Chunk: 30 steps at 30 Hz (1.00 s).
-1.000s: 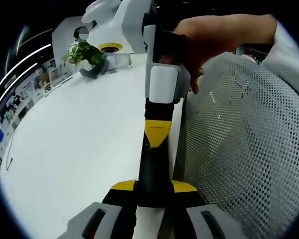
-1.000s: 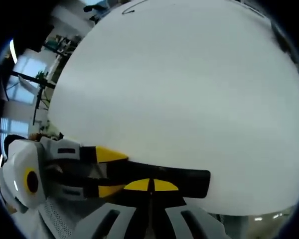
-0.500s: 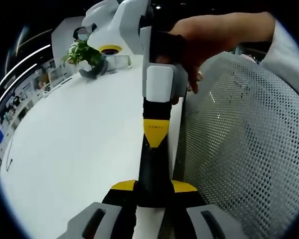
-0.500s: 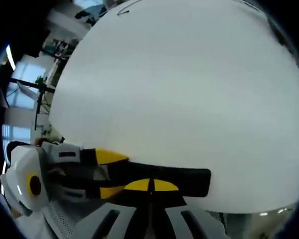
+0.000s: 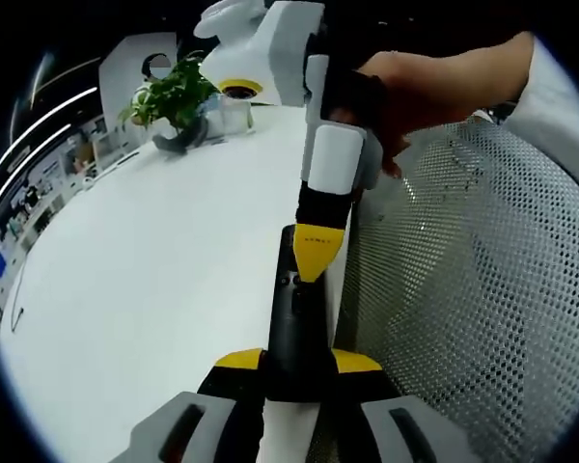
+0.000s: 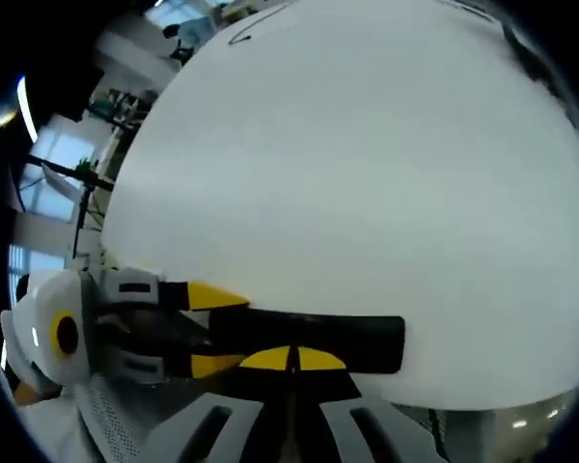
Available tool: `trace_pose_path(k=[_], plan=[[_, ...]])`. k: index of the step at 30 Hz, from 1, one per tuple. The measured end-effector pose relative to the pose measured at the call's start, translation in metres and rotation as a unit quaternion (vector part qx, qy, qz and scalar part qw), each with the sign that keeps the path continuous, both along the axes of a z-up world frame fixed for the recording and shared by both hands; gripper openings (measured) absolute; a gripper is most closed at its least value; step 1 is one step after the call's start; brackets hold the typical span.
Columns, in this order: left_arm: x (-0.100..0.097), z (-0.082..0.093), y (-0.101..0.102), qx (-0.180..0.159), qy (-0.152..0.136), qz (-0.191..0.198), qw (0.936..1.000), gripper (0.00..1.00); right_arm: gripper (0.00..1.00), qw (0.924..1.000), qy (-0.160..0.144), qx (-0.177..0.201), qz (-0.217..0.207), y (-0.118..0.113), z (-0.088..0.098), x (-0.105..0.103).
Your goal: Press the specified remote control buttons in sequence, fully releasing each button before pressing the next.
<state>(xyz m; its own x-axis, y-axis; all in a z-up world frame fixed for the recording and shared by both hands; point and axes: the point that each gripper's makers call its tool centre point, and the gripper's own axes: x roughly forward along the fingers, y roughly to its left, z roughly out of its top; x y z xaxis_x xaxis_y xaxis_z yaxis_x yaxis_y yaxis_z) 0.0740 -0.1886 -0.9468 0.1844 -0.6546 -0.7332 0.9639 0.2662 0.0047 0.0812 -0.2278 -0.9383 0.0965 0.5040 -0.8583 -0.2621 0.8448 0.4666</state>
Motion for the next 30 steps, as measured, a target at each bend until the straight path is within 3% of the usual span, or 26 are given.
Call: trace_pose_path(k=[4, 5, 6, 9, 10, 19, 25, 27, 30], plan=[[0.000, 0.000, 0.000, 0.000, 0.000, 0.001, 1.0000, 0.25, 0.00, 1.0000, -0.008, -0.002, 0.004, -0.001, 0.005, -0.001], [0.000, 0.000, 0.000, 0.000, 0.000, 0.001, 1.0000, 0.25, 0.00, 0.9995, -0.030, 0.007, 0.007, 0.003, 0.008, 0.004], [0.000, 0.000, 0.000, 0.000, 0.000, 0.001, 1.0000, 0.25, 0.00, 0.9994, -0.033, 0.005, 0.008, 0.003, 0.008, 0.004], [0.000, 0.000, 0.000, 0.000, 0.000, 0.001, 1.0000, 0.25, 0.00, 0.9985, -0.007, -0.045, 0.032, -0.006, -0.005, -0.007], [0.000, 0.000, 0.000, 0.000, -0.001, 0.001, 1.0000, 0.25, 0.00, 0.9992, -0.017, -0.023, 0.027, 0.001, -0.002, -0.004], [-0.001, 0.000, 0.000, 0.001, -0.001, 0.003, 1.0000, 0.25, 0.00, 0.9986, -0.021, -0.034, 0.035, -0.001, -0.002, -0.005], [-0.001, 0.000, 0.000, 0.000, -0.001, 0.006, 1.0000, 0.25, 0.00, 0.9912, -0.060, -0.083, 0.084, -0.001, -0.003, -0.005], [0.000, 0.000, 0.000, 0.001, -0.001, 0.006, 1.0000, 0.25, 0.00, 0.9856, -0.076, -0.104, 0.110, -0.001, -0.004, -0.004], [0.000, 0.000, 0.000, 0.001, 0.000, 0.008, 1.0000, 0.25, 0.00, 0.9817, -0.081, -0.122, 0.121, 0.000, -0.005, -0.005]])
